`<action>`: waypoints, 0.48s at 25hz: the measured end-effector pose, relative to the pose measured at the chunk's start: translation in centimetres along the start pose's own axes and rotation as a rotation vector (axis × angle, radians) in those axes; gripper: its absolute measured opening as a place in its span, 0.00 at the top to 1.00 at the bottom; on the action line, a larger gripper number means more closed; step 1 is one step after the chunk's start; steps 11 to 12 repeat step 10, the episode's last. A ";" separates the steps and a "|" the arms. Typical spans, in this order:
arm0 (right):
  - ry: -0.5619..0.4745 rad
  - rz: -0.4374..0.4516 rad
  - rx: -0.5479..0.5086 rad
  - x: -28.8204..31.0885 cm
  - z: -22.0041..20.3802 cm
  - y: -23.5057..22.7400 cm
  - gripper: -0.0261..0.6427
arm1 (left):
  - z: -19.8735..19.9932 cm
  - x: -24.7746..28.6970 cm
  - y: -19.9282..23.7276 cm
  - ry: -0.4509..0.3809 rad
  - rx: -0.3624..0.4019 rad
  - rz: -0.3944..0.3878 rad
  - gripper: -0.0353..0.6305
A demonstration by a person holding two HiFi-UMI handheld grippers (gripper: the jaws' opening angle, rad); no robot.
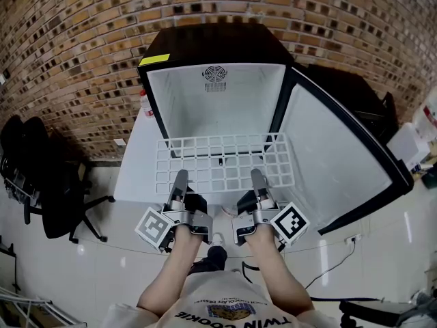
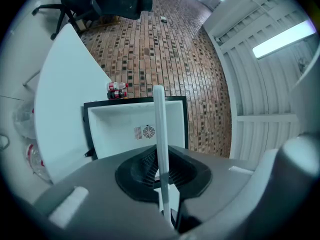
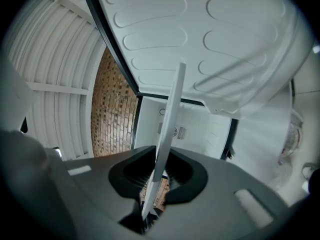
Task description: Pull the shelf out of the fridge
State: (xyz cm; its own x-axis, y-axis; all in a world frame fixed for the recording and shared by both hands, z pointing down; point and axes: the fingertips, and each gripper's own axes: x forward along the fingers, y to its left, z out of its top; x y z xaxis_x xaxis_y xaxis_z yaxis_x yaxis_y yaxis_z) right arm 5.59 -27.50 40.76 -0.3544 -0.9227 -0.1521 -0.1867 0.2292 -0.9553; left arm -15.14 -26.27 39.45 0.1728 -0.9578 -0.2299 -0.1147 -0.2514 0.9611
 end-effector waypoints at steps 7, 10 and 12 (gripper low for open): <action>-0.002 -0.008 0.002 0.1 0.1 -0.4 0.88 | -0.1 0.2 0.5 0.003 -0.005 0.012 0.92; -0.004 -0.015 0.002 0.3 0.2 -0.5 0.88 | -0.1 0.5 0.6 0.008 -0.003 0.013 0.92; -0.004 -0.015 0.002 0.3 0.2 -0.5 0.88 | -0.1 0.5 0.6 0.008 -0.003 0.013 0.92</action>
